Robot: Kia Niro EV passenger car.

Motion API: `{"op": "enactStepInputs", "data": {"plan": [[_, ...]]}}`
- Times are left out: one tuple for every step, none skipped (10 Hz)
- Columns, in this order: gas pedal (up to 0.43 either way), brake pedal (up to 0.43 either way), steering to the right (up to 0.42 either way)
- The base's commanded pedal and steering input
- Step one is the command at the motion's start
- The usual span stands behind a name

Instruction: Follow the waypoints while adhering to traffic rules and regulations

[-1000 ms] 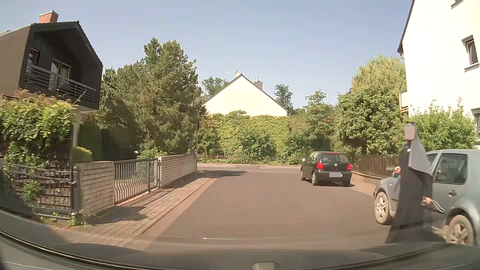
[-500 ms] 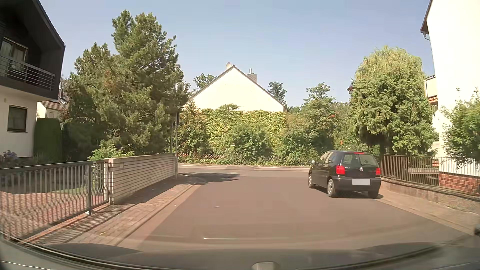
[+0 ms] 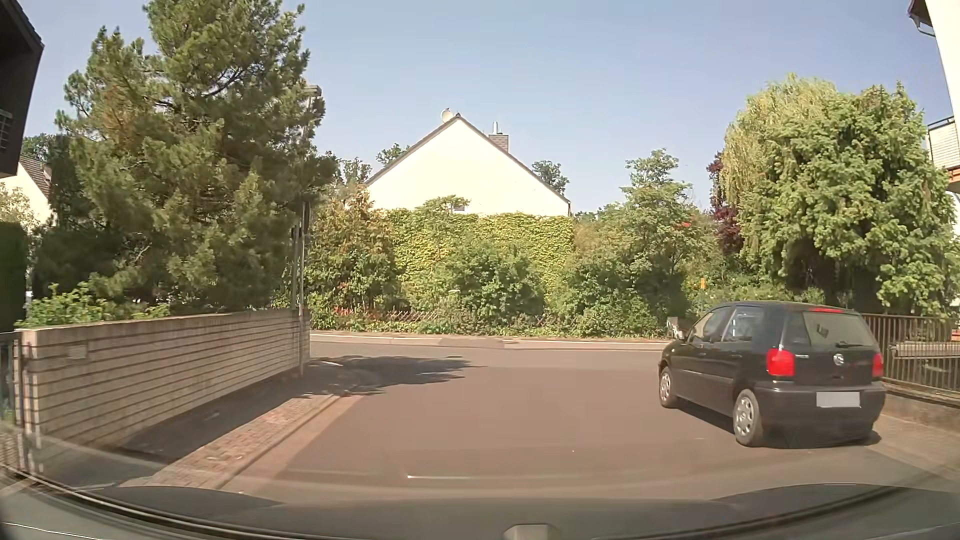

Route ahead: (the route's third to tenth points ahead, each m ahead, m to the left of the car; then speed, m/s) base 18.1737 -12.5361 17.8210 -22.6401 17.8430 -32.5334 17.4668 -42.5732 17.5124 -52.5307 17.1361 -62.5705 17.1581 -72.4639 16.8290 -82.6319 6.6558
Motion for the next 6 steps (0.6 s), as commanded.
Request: {"op": "enactStepInputs", "data": {"plan": [[0.000, 0.146, 0.003], [0.000, 0.152, 0.003], [0.000, 0.171, 0.004], [0.000, 0.189, 0.006], [0.000, 0.201, 0.010], [0.000, 0.220, 0.019]]}}
